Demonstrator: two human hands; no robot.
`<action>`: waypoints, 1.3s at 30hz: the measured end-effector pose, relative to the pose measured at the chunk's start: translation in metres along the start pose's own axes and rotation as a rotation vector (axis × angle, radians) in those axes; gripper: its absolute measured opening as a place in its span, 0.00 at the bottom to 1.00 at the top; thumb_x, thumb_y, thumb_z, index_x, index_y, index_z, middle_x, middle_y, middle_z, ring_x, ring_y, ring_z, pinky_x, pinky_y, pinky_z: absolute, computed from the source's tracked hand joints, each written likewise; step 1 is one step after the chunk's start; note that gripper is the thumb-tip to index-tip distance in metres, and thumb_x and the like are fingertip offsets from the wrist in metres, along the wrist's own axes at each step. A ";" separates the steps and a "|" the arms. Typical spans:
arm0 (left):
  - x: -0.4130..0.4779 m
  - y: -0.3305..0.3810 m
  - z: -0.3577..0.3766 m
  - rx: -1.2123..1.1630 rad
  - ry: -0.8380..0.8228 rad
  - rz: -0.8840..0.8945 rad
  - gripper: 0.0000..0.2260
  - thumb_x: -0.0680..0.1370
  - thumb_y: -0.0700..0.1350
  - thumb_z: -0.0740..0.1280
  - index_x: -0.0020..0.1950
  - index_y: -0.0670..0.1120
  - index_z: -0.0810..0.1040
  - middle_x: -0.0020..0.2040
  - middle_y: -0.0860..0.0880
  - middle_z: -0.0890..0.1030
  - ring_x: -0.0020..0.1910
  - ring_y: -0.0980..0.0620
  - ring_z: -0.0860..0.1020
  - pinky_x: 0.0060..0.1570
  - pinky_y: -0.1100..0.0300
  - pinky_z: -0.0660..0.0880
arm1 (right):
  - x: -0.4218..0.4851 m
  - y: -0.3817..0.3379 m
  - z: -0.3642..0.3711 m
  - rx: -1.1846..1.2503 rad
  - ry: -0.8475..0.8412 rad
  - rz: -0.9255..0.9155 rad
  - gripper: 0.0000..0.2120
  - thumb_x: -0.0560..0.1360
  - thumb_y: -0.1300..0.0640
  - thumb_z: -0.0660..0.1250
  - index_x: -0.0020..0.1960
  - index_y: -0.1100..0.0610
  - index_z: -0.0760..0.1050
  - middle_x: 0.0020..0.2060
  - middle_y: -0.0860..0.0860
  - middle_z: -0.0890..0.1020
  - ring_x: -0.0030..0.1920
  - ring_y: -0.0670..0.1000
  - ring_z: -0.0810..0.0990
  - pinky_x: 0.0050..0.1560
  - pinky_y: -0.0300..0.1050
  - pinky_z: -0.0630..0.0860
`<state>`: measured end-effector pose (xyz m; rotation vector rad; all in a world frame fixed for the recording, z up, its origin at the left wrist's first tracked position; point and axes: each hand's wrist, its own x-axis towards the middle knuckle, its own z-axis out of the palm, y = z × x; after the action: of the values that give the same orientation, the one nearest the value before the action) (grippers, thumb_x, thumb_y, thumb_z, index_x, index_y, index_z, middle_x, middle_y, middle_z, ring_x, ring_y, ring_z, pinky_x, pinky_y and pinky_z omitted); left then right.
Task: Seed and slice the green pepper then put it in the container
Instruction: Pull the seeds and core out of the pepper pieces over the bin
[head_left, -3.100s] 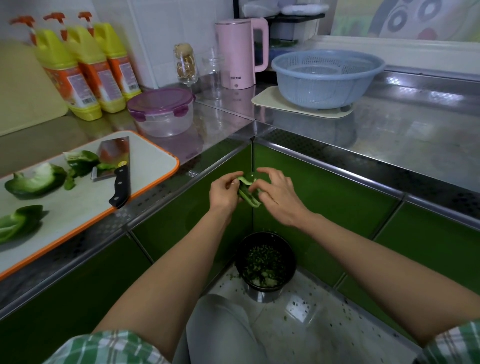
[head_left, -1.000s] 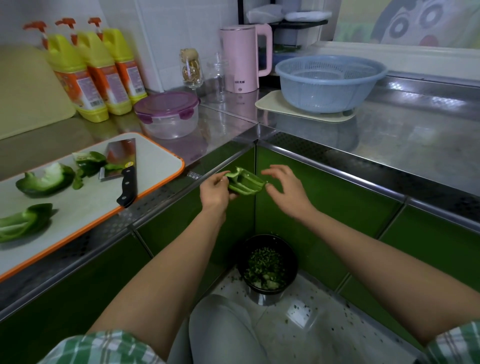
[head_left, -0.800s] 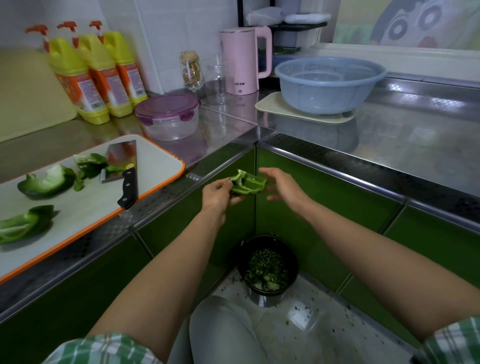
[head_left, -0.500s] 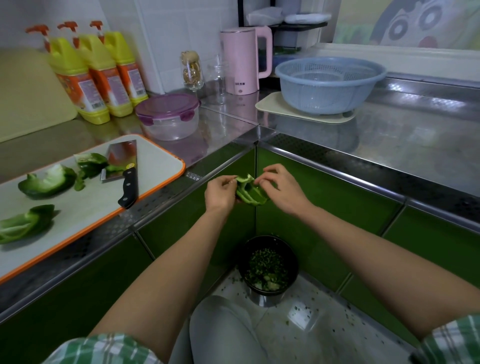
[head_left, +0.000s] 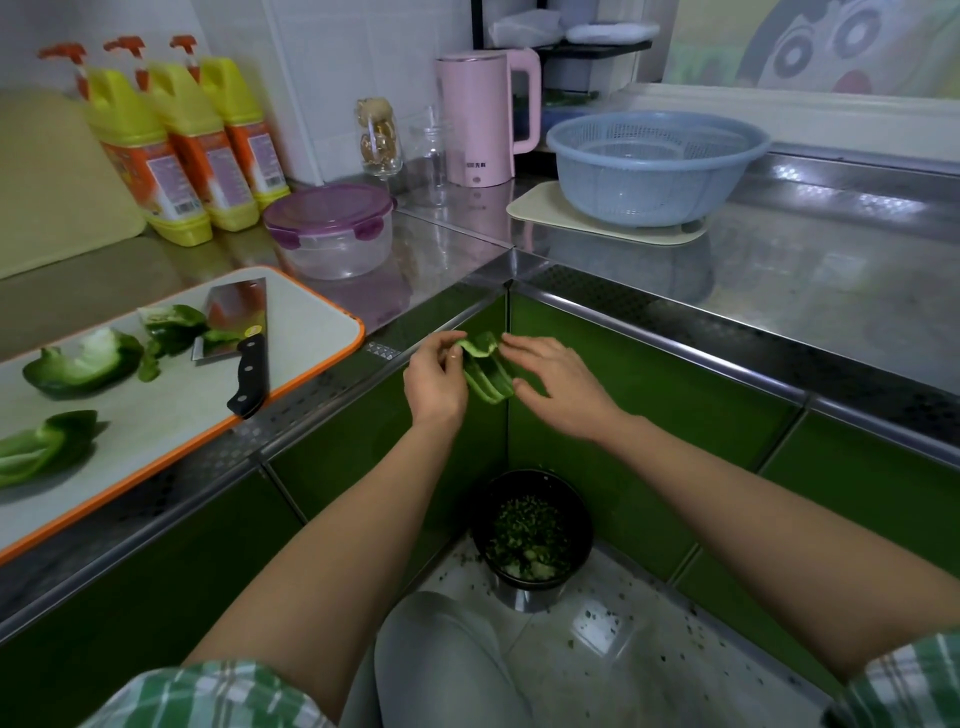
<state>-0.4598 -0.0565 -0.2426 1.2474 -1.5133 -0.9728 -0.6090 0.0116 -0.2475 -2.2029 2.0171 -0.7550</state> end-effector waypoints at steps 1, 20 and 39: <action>0.001 0.000 0.000 -0.013 0.015 -0.012 0.10 0.81 0.39 0.62 0.56 0.50 0.80 0.48 0.50 0.82 0.47 0.51 0.80 0.52 0.48 0.79 | -0.001 0.001 0.002 -0.046 -0.019 0.003 0.16 0.79 0.52 0.59 0.64 0.52 0.76 0.71 0.48 0.69 0.71 0.49 0.64 0.71 0.52 0.60; 0.003 -0.004 -0.002 -0.082 0.011 -0.119 0.09 0.80 0.39 0.63 0.56 0.49 0.80 0.45 0.51 0.81 0.47 0.51 0.81 0.54 0.48 0.79 | -0.004 -0.011 0.004 0.064 0.011 -0.061 0.18 0.78 0.52 0.58 0.66 0.52 0.73 0.64 0.49 0.76 0.65 0.48 0.71 0.67 0.49 0.63; 0.006 -0.009 -0.011 -0.159 0.060 -0.249 0.08 0.81 0.39 0.63 0.55 0.47 0.80 0.51 0.45 0.82 0.47 0.50 0.81 0.52 0.52 0.80 | -0.013 -0.012 -0.008 0.417 0.168 0.157 0.14 0.78 0.58 0.60 0.37 0.49 0.77 0.33 0.51 0.82 0.39 0.52 0.80 0.52 0.51 0.76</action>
<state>-0.4471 -0.0639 -0.2473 1.3577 -1.2280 -1.1823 -0.6012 0.0275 -0.2401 -1.7808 1.8571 -1.2425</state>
